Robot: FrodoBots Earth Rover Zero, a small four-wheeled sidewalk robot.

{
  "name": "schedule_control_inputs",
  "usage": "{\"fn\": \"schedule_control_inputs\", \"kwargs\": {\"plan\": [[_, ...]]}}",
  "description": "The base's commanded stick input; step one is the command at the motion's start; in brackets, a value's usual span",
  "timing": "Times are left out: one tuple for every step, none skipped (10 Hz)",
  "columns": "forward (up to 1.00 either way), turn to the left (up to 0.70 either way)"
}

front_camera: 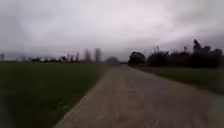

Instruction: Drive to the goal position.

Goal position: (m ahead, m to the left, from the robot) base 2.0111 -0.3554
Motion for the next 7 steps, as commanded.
{"fn": "schedule_control_inputs", "kwargs": {"plan": [[0.85, -0.29], [0.85, -0.31], [0.85, -0.32], [0.85, -0.31], [0.85, -0.27], [0.85, -0.23], [0.85, -0.20]]}}
